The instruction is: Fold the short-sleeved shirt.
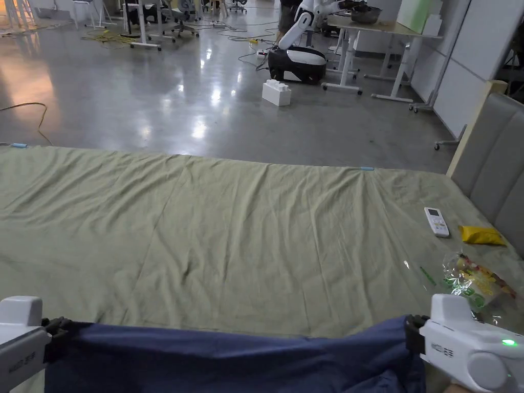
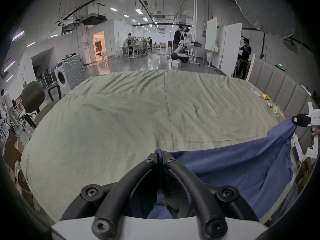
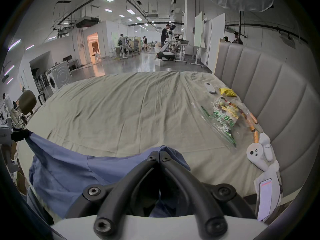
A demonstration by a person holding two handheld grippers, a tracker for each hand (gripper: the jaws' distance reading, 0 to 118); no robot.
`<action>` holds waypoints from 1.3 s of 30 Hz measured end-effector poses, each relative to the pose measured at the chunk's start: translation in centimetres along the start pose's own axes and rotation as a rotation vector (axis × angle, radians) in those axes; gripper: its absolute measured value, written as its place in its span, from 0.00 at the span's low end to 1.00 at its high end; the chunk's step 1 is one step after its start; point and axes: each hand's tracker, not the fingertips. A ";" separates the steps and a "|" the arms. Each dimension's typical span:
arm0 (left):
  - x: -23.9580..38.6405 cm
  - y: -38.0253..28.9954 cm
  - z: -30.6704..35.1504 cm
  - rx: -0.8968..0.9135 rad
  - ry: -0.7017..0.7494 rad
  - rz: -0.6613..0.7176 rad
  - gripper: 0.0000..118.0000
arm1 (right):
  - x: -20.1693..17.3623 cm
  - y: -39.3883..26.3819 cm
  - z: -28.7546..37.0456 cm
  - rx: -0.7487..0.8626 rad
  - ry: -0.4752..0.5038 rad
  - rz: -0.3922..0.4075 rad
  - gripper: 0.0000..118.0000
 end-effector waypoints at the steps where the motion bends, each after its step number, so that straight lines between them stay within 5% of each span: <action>1: -0.3 -0.3 0.7 0.007 -0.002 0.003 0.04 | 0.0 -0.4 1.1 0.007 0.001 0.005 0.00; 13: -2.3 -7.9 8.0 -0.048 -0.051 0.041 0.04 | -0.8 -9.3 9.4 -0.130 -0.008 0.077 0.00; 27: -1.0 -15.6 6.0 -0.328 -0.024 -0.057 0.04 | -0.6 -16.3 3.7 -0.356 -0.038 0.110 0.00; 34: -0.7 -16.3 5.2 -0.315 -0.009 -0.044 0.07 | -1.9 -17.4 2.4 -0.361 -0.065 0.134 0.01; 36: -0.9 -15.5 5.4 -0.311 -0.018 -0.037 0.15 | -2.5 -16.7 2.9 -0.351 -0.092 0.156 0.15; 39: -0.7 -13.8 5.9 -0.246 -0.015 -0.038 0.54 | -3.2 -14.8 4.2 -0.268 -0.165 0.194 0.61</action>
